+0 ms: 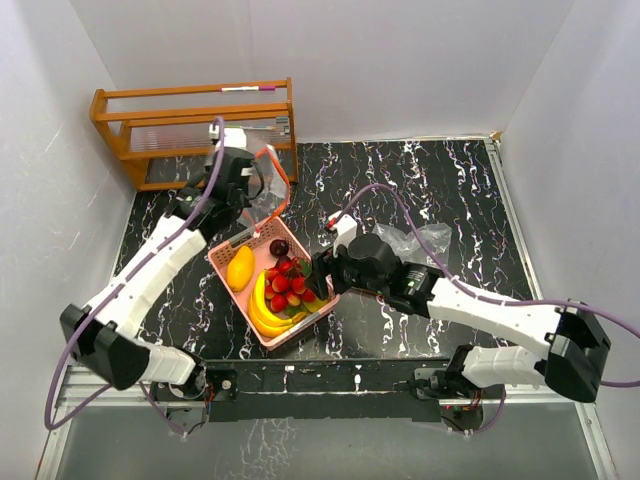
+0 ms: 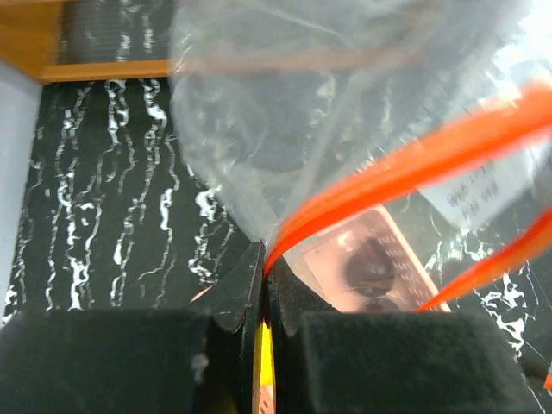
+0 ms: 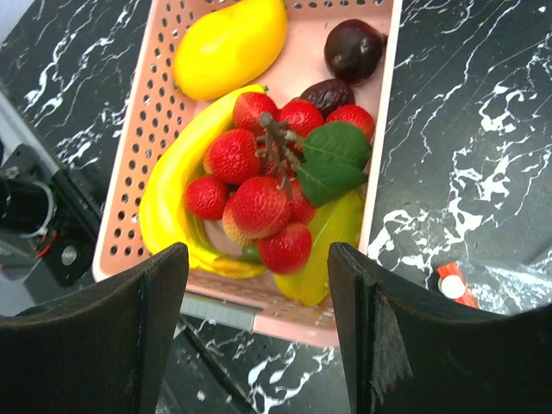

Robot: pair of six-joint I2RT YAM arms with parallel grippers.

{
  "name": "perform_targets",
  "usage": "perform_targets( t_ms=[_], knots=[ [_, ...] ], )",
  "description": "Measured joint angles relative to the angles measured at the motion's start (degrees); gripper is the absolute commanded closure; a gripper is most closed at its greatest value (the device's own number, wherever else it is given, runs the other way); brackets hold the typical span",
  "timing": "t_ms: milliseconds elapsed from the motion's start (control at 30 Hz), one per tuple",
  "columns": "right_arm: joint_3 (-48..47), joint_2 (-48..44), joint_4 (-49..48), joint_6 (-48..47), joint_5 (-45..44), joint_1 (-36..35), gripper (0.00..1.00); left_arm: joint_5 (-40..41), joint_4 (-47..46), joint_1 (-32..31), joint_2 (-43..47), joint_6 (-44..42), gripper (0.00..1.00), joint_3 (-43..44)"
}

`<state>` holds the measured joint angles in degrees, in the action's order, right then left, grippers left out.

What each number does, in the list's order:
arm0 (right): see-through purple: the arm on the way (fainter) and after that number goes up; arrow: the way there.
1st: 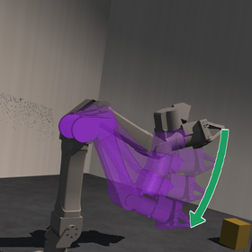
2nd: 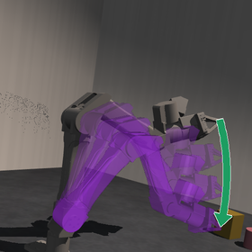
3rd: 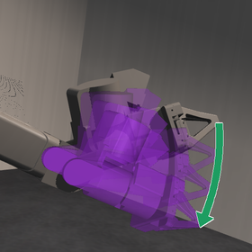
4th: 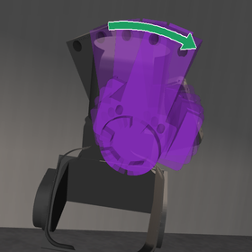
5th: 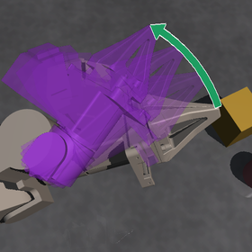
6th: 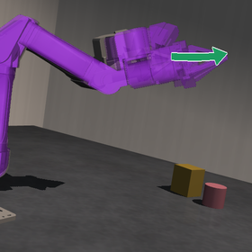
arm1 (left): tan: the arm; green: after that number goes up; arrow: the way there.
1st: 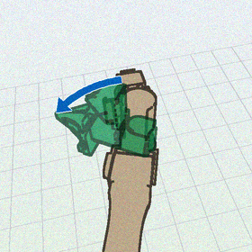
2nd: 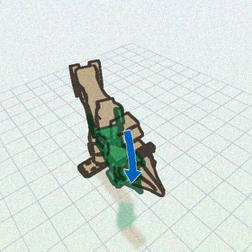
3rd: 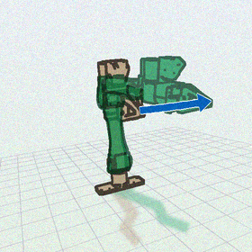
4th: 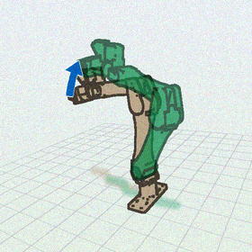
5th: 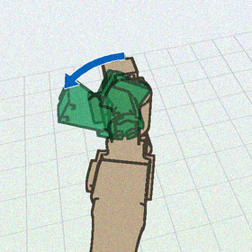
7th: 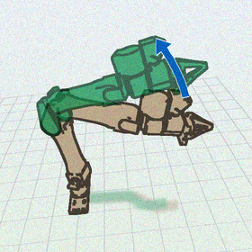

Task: Place the food in the zip-top bag and seal the zipper
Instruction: Pick up the fake fruit from the bin.

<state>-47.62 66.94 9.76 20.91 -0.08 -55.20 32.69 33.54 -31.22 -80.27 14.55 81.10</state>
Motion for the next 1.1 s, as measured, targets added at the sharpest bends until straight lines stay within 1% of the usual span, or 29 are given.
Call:
perform_targets(
  t_ms=[67, 233, 467, 533, 600, 667, 733, 767, 800, 933, 1033, 1100],
  knots=[
    [0.0, 2.23, -1.81, 0.0, -2.01, -0.63, 0.32, 0.63, 0.2, 1.11, 3.21, -0.09, 1.0, -1.2],
    [0.0, 6.62, -6.73, -0.02, -6.01, -1.31, 0.32, 0.68, 0.35, 1.09, 9.62, -0.28, 1.0, -1.77],
    [-1.4, 14.19, -13.99, -1.33, -8.0, -1.38, 0.32, 1.01, 0.15, 1.11, 11.56, -0.94, 1.0, -4.02],
    [-2.49, 16.81, -15.1, -1.57, -7.98, -1.42, 0.34, 0.96, 0.17, 1.11, 11.56, -1.09, 1.0, -5.09],
    [-3.39, 18.82, -15.82, -1.79, -7.98, -1.42, 0.39, 0.94, 0.2, 1.11, 11.58, -1.16, 1.0, -5.88],
    [-4.28, 20.37, -16.2, -2.01, -7.93, -1.44, 0.51, 0.92, 0.35, 1.09, 11.61, -1.31, 1.0, -6.23],
    [-4.87, 21.27, -16.52, -2.43, -7.91, -1.44, 0.7, 0.92, 0.33, 1.09, 11.67, -1.49, 1.0, -6.23],
    [-5.05, 21.42, -16.52, -2.64, -7.89, -1.49, 0.74, 0.92, 0.35, 1.11, 11.8, -1.53, 1.0, -6.23],
    [-5.14, 21.44, -16.52, -2.75, -7.85, -1.53, 0.75, 0.92, 0.35, 1.11, 11.96, -1.55, 1.0, -6.23],
    [-5.25, 21.4, -16.44, -2.8, -7.72, -1.7, 0.74, 0.92, 0.33, 1.11, 12.74, -1.68, 1.0, -6.23],
    [-5.25, 21.27, -16.28, -2.8, -7.58, -1.73, 0.64, 0.81, 0.31, 1.11, 13.07, -1.7, 1.0, -6.23],
    [-5.25, 21.27, -16.26, -2.69, -7.41, -1.75, 0.62, 0.57, 0.26, 1.11, 13.11, -1.7, 1.0, -6.23]
  ],
)
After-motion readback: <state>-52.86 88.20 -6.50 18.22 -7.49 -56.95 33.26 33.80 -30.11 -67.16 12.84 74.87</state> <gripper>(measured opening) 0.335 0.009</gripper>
